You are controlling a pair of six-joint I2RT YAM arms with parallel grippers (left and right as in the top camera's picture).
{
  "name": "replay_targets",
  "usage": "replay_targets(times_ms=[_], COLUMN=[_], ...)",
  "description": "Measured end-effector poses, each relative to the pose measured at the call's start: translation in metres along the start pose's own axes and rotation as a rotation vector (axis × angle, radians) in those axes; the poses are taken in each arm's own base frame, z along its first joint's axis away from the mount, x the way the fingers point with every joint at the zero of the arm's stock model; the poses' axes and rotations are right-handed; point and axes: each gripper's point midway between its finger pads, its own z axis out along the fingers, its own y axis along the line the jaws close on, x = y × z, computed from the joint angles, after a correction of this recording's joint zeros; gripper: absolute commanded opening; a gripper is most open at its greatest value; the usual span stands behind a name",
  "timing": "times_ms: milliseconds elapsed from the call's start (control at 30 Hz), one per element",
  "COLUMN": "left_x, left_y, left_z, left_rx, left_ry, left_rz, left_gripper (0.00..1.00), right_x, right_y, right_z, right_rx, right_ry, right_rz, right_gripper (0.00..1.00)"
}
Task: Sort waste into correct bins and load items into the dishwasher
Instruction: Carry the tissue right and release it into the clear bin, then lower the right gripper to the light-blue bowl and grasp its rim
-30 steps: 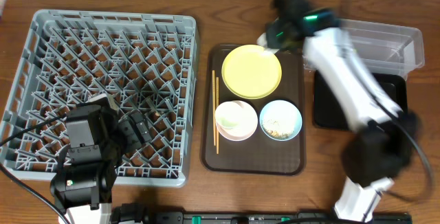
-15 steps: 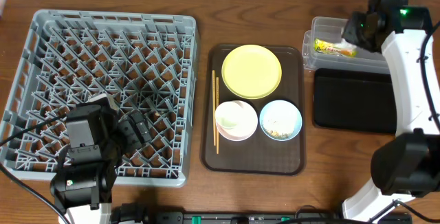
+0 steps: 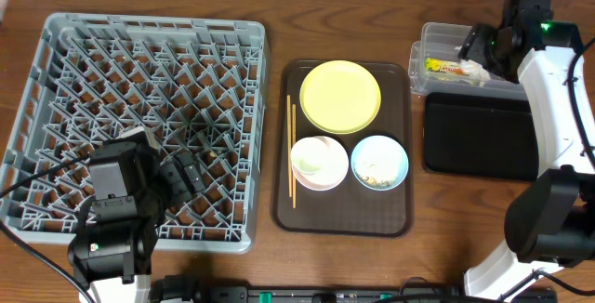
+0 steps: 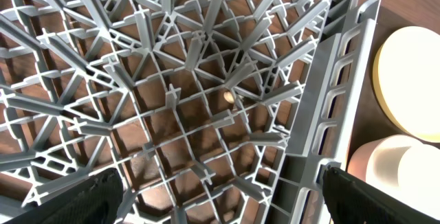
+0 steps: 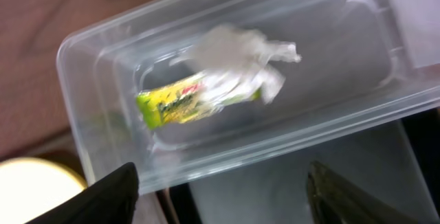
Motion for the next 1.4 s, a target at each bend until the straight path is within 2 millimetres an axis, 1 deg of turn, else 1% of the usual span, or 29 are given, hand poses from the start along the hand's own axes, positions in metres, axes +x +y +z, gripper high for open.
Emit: replay_targets(times_ms=[100,200,233,267,300,367,433,500,567,633,700,800,967,1000,1067,1133,1267,1400], left_x=[0.000,0.000,0.000,0.000,0.000,0.000,0.000,0.000,0.000,0.000,0.000,0.000,0.000,0.000,0.000,0.000,0.000,0.000], left_y=[0.000,0.000,0.000,0.000,0.000,0.000,0.000,0.000,0.000,0.000,0.000,0.000,0.000,0.000,0.000,0.000,0.000,0.000], left_z=[0.000,0.000,0.000,0.000,0.000,0.000,0.000,0.000,0.000,0.000,0.000,0.000,0.000,0.000,0.000,0.000,0.000,0.000], left_rx=[0.000,0.000,0.000,0.000,0.000,0.000,0.000,0.000,0.000,0.000,0.000,0.000,0.000,0.000,0.000,0.000,0.000,0.000], left_ry=[0.000,0.000,0.000,0.000,0.000,0.000,0.000,0.000,0.000,0.000,0.000,0.000,0.001,0.000,0.000,0.000,0.000,0.003], left_rz=[0.000,0.000,0.000,0.000,0.000,0.000,0.000,0.000,0.000,0.000,0.000,0.000,0.000,0.000,0.000,0.000,0.000,0.000], left_gripper=[0.95,0.95,0.95,0.95,0.95,0.95,0.95,0.95,0.95,0.95,0.95,0.95,0.95,0.95,0.95,0.95,0.95,0.95], right_x=[0.021,0.049,0.060,0.071,0.073,0.093,0.112,0.131,0.149,0.166,0.183,0.208,0.244,0.251,0.263,0.275,0.300,0.310], right_y=[0.007,0.015,0.019,0.025,0.027,0.035,0.045,0.058,0.071,0.079,0.084,0.089,0.095,0.096,0.100,0.101,0.095,0.093], right_z=[-0.001,-0.013,-0.021,-0.034,-0.038,-0.061,-0.083,-0.102,-0.113,-0.116,-0.115,-0.106,-0.100,-0.099,-0.094,-0.085,-0.060,-0.043], right_rx=[-0.053,-0.132,-0.165,-0.211,-0.225,-0.285,-0.334,-0.373,-0.398,-0.408,-0.405,-0.392,-0.389,-0.395,-0.413,-0.413,-0.399,-0.393], right_ry=[0.093,0.208,0.244,0.276,0.281,0.326,0.360,0.380,0.392,0.408,0.419,0.403,0.295,0.272,0.239,0.236,0.259,0.258], right_rz=[-0.054,-0.134,-0.167,-0.213,-0.227,-0.306,-0.394,-0.485,-0.564,-0.616,-0.655,-0.698,-0.784,-0.801,-0.832,-0.848,-0.859,-0.844], right_gripper=[0.79,0.79,0.78,0.74,0.72,0.69,0.68,0.68,0.70,0.70,0.70,0.71,0.80,0.79,0.75,0.74,0.72,0.63])
